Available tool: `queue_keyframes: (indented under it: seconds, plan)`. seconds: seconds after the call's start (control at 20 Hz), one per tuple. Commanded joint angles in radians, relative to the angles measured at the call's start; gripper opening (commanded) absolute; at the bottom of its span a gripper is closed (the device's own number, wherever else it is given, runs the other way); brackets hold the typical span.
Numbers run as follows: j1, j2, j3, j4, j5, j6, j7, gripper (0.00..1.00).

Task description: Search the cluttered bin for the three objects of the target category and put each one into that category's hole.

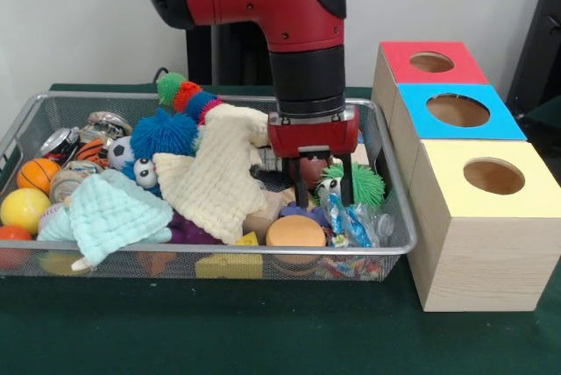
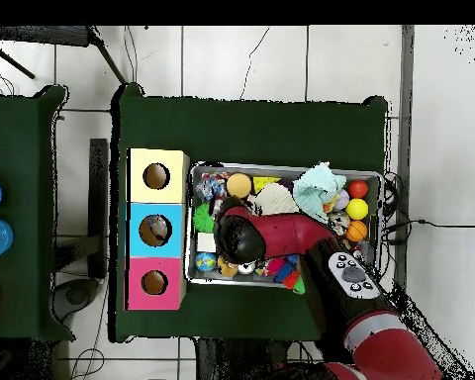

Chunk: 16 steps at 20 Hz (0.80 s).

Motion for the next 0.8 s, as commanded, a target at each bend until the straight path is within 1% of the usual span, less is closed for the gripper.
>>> queue_keyframes:
  seconds: [0.05, 0.2, 0.4, 0.65, 0.8]
  plan:
    - [-0.022, 0.032, 0.139, 0.062, -0.077, 0.121, -0.113, 1.0]
    - [-0.007, 0.027, 0.116, 0.058, -0.089, 0.118, -0.105, 1.0]
    - [0.036, 0.025, 0.056, 0.043, -0.129, 0.077, -0.076, 1.0]
    - [0.036, 0.049, 0.055, 0.034, -0.182, 0.044, -0.072, 1.0]
    - [0.052, 0.049, 0.033, 0.033, -0.204, 0.025, -0.046, 1.0]
